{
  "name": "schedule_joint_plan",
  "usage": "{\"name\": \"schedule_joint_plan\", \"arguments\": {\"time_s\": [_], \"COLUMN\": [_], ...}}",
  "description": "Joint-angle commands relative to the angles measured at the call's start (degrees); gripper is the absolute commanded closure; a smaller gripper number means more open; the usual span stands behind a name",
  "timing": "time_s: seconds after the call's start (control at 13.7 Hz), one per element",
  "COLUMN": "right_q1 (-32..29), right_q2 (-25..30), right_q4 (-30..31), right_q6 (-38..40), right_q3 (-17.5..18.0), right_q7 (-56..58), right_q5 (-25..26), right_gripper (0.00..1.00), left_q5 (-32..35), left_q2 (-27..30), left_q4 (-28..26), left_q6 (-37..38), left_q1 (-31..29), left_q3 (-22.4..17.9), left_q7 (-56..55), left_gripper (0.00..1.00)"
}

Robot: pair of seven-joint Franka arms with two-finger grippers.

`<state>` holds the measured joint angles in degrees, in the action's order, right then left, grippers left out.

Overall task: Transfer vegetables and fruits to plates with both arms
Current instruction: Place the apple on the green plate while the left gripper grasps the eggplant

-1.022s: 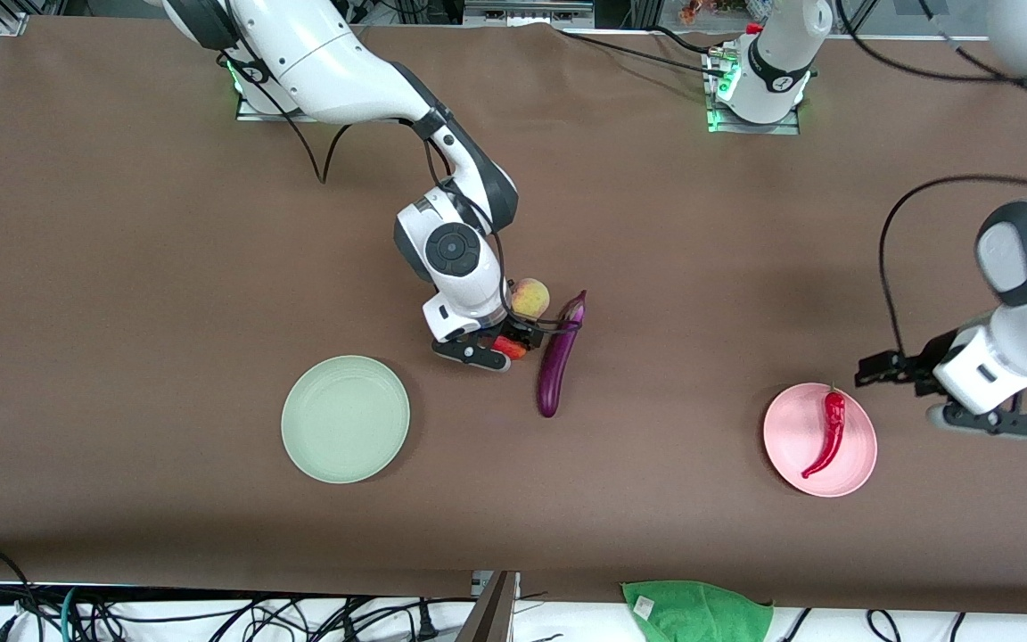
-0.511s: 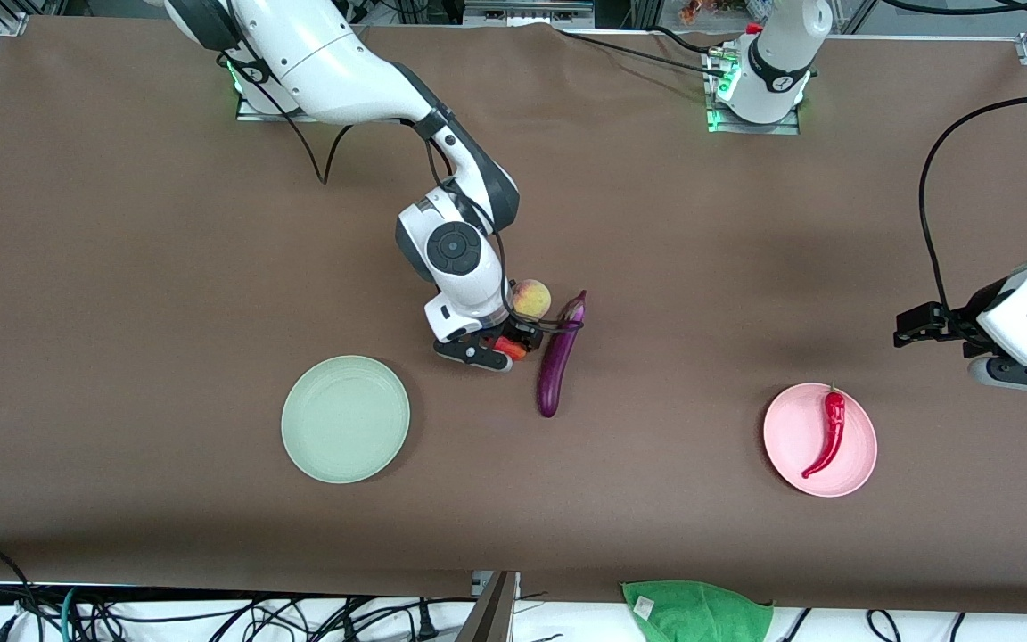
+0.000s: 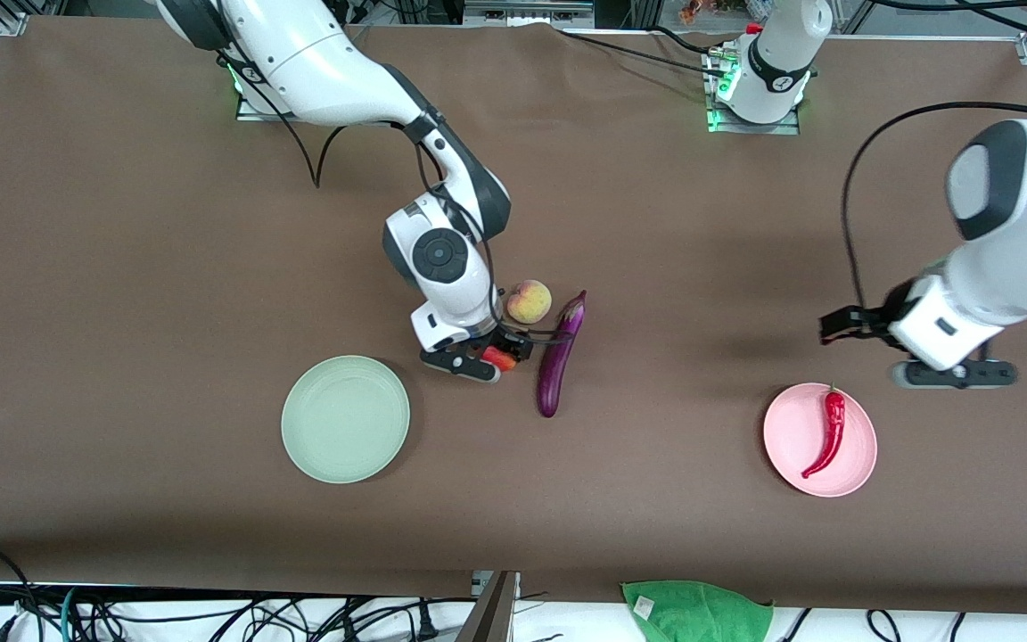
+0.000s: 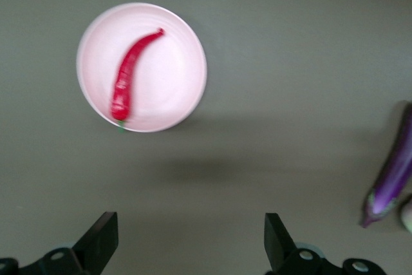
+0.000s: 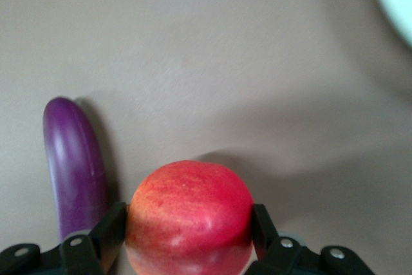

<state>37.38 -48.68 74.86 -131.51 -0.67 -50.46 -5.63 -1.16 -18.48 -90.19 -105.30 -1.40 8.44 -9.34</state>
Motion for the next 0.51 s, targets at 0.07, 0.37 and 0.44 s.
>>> {"name": "schedule_joint_plan", "arguments": {"time_s": [0.07,0.37,0.44], "right_q1": [-5.54,-13.19,-15.29], "right_q2": [2.88,4.91,4.99], "right_q4": [-2.00,-2.00,-2.09], "right_q6": [9.58,14.87,15.92], "right_q3": [0.58,0.58,0.58], "right_q7": [9.21,23.61,27.74], "right_q5": [0.44,0.35,0.44], "right_gripper": [0.63,0.62,0.62], "left_q5": [1.34,1.25,1.25], "left_q2": [-3.22,-7.70,-9.02], "left_q4": [-0.34,-0.42,-0.42], "left_q6": [-2.18,-7.27,-9.29], "left_q1": [2.44,6.92,8.15], "left_q3": [4.37,6.41,6.50], "left_q7": [-8.22,-13.07,-13.07], "left_gripper": [0.00,0.00,0.00]}}
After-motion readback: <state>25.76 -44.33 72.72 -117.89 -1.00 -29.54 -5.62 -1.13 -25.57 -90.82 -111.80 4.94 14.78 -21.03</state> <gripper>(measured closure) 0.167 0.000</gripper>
